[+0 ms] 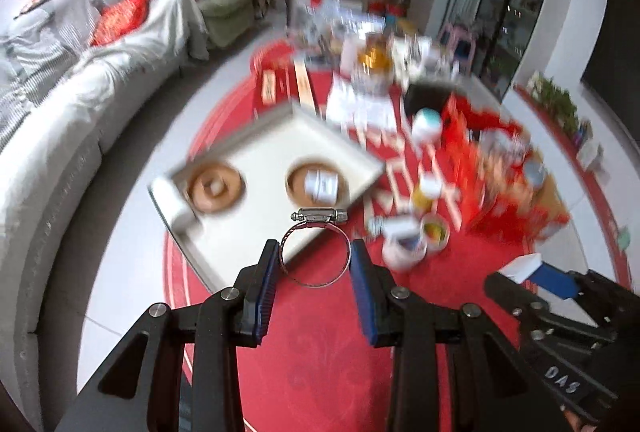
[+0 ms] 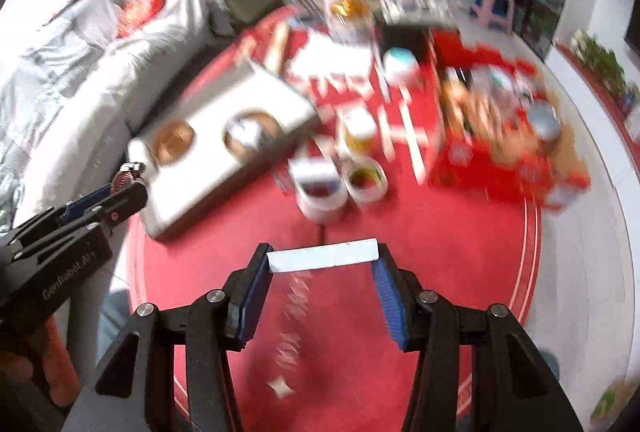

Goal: Organize rigid objects
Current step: 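Carry the clamp onto the brown dish while the right sets the white block in the tray, then move both grippers back over the rug toward the red case and tape rolls, then grasp the red rectangular case with the left gripper while the right grasps the blue-patterned tape roll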

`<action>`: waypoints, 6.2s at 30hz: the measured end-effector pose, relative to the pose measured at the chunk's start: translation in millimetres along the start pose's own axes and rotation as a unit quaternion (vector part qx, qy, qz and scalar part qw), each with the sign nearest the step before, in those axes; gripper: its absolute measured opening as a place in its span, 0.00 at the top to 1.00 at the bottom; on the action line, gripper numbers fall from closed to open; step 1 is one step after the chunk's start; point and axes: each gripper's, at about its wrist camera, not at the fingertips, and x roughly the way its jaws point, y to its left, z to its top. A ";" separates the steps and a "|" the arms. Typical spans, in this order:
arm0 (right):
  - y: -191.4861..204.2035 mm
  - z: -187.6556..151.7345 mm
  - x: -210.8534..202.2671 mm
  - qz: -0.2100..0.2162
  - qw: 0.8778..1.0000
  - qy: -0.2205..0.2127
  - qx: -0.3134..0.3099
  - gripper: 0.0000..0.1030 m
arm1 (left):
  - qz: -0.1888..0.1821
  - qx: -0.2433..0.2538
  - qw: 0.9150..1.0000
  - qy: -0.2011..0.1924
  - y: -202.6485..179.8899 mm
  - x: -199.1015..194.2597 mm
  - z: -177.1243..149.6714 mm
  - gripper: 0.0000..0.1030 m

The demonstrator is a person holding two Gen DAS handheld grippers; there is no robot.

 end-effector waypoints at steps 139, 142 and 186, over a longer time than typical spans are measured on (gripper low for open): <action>-80.0 -90.1 81.3 -0.052 0.985 0.130 0.099 0.02 | -0.011 0.095 0.974 0.204 -77.1 197.3 -65.3 0.00; -77.1 -87.7 82.3 -0.049 0.987 0.125 0.090 0.02 | -0.009 0.083 0.977 0.194 -65.9 193.7 -67.5 0.00; -78.7 -66.7 142.6 -0.038 0.990 0.129 0.046 0.10 | -0.025 0.116 0.977 0.176 -18.8 145.4 -116.2 0.00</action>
